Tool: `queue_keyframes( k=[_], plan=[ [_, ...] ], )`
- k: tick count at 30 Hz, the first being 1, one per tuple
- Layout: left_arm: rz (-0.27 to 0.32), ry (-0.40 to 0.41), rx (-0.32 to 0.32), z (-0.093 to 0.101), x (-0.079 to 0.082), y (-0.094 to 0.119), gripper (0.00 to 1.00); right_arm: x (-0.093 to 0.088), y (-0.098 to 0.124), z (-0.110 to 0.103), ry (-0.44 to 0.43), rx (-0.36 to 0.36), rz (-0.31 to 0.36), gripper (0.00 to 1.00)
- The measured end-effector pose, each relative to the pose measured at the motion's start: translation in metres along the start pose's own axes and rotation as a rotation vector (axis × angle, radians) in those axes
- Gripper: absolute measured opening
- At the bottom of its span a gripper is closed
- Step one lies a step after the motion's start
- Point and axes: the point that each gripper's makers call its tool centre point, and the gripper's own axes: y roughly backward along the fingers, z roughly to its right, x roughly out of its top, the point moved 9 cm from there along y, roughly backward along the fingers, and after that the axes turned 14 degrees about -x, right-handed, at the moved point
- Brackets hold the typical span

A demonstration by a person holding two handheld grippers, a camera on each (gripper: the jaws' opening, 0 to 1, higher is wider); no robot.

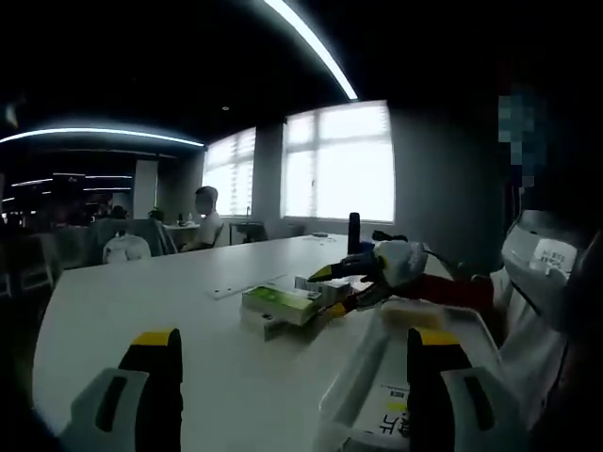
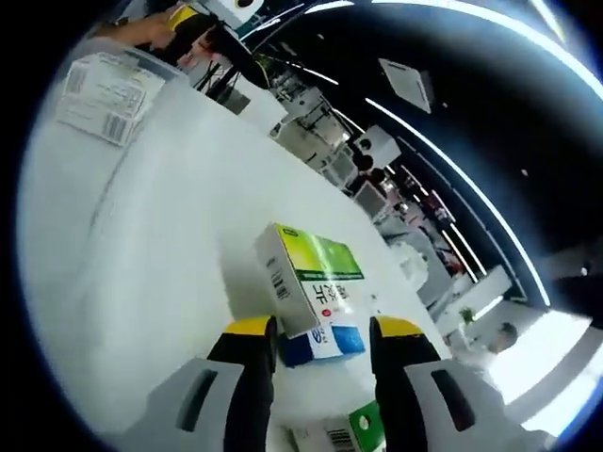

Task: Arrange the small medicine boxes into an aligned row inside the storage area until every box is upright, visible, and separated from the surrounding clutter.

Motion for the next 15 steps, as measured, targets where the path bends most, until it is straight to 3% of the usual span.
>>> queue_keyframes(
  k=[8,15],
  plan=[
    [-0.005,0.001,0.006,0.0008,-0.0021,0.0011,0.99,0.0,-0.0031,-0.0042,0.048,0.033,0.022,0.3],
    [-0.007,-0.004,0.001,0.0012,-0.002,0.0003,0.99,0.0044,-0.0069,-0.01,0.156,0.05,0.058,0.25]
  ],
)
